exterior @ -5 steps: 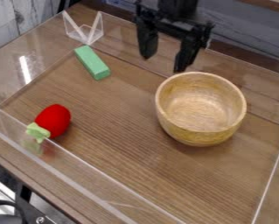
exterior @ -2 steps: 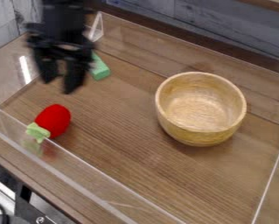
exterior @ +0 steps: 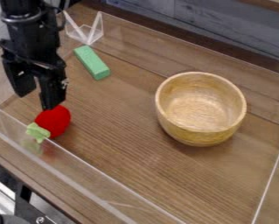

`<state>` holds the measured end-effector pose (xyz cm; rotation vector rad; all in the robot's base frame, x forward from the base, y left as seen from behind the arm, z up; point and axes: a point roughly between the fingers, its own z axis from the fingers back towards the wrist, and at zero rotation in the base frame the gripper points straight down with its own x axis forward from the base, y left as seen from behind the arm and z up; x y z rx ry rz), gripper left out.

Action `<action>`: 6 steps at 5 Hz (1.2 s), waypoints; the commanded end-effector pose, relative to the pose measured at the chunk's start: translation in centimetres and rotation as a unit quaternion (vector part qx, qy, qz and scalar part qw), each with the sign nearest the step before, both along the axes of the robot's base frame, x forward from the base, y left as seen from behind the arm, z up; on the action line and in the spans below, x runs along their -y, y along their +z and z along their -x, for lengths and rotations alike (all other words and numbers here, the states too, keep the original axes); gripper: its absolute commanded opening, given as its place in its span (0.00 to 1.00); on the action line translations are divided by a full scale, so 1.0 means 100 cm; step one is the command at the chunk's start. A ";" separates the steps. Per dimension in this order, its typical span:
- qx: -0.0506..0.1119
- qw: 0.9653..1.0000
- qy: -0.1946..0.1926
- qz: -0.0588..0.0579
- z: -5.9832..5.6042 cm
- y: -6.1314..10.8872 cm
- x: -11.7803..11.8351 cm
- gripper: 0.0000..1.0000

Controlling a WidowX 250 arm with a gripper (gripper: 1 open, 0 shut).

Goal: Move the red object to the right side of the table

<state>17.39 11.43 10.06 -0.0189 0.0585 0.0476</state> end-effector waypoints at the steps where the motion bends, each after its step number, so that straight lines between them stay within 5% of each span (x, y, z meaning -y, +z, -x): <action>1: 0.013 1.000 -0.012 -0.004 -0.003 -0.005 0.006 1.00; 2: 0.013 1.000 -0.027 -0.003 -0.006 -0.015 0.015 1.00; 6: 0.015 1.000 0.005 0.003 -0.007 -0.040 -0.011 1.00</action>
